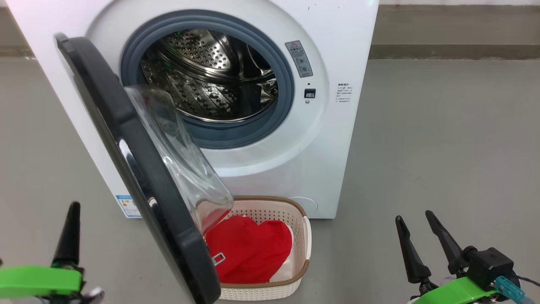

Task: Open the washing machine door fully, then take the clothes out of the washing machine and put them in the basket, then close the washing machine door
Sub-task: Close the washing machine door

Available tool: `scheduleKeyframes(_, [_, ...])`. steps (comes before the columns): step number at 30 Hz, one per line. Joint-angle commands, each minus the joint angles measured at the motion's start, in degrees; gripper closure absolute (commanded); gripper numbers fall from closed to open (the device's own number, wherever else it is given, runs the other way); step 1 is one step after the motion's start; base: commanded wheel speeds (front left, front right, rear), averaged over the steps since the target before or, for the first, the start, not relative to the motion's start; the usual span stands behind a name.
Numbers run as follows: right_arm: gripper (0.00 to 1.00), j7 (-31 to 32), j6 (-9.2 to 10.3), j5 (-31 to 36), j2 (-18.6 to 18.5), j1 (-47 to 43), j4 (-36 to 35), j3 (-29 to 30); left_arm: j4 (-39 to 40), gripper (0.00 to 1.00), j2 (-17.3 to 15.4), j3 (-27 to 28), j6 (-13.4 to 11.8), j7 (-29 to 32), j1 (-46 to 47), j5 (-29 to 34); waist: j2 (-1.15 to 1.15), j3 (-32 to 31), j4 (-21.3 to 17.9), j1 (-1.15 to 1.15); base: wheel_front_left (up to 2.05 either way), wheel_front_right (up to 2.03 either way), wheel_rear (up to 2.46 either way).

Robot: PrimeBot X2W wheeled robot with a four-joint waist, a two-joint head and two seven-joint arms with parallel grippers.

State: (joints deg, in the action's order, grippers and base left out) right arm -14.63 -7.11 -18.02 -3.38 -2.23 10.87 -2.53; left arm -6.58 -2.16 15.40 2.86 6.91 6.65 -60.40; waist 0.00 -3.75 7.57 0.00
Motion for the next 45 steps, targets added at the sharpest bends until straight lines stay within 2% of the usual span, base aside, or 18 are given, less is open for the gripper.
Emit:
scheduleKeyframes(1, [0.0,-0.37,-0.37,0.01,-0.37,1.36,-1.52,-1.17,3.72,1.0,-0.77,2.28,-1.57,2.38,2.85,-5.28,0.0,-0.07,-0.15,0.0,0.0,0.0,0.0])
scheduleKeyframes(4, [0.0,-0.37,-0.37,0.0,-0.27,1.29,-1.64,-1.24,7.34,1.0,-0.75,2.33,-5.8,5.94,2.65,-15.03,0.0,-0.11,-0.31,0.0,0.0,0.0,0.0])
scheduleKeyframes(7, [0.0,-0.37,-0.37,0.01,-0.21,1.14,-1.68,-1.24,11.01,1.0,-0.74,1.4,-10.23,8.97,1.8,-22.16,0.0,-0.13,-0.45,0.0,0.0,0.0,0.0])
scheduleKeyframes(10, [0.0,-0.37,-0.37,0.04,-0.17,1.11,-1.68,-1.28,14.4,1.0,-0.73,0.38,-13.5,10.33,0.67,-25.41,0.0,-0.07,-0.62,0.0,0.0,0.0,0.0])
scheduleKeyframes(14, [0.0,-0.37,-0.37,0.04,-0.13,1.16,-1.66,-1.61,17.42,1.0,-0.73,-1.51,-15.66,11.0,-0.59,-27.22,0.0,0.08,-1.11,0.0,0.0,0.0,0.0])
scheduleKeyframes(22, [0.0,-0.37,-0.37,-0.13,-0.28,1.22,-1.66,-1.82,19.52,1.0,-0.73,-4.33,-17.01,10.71,-0.79,-28.68,0.0,0.47,-2.26,0.0,0.0,0.0,0.0])
scheduleKeyframes(29, [0.0,-0.37,-0.37,-0.46,-0.46,1.72,-1.52,-2.12,19.81,1.0,-0.72,-5.95,-16.91,9.97,0.56,-28.14,0.0,1.27,-4.43,0.0,0.0,0.0,0.0])
scheduleKeyframes(45, [0.0,-0.37,-0.37,-0.7,-1.36,2.96,-1.64,-2.24,15.55,1.0,-0.72,-10.87,-14.05,2.8,8.66,-29.44,0.0,4.55,-8.88,0.0,0.0,0.0,0.0])
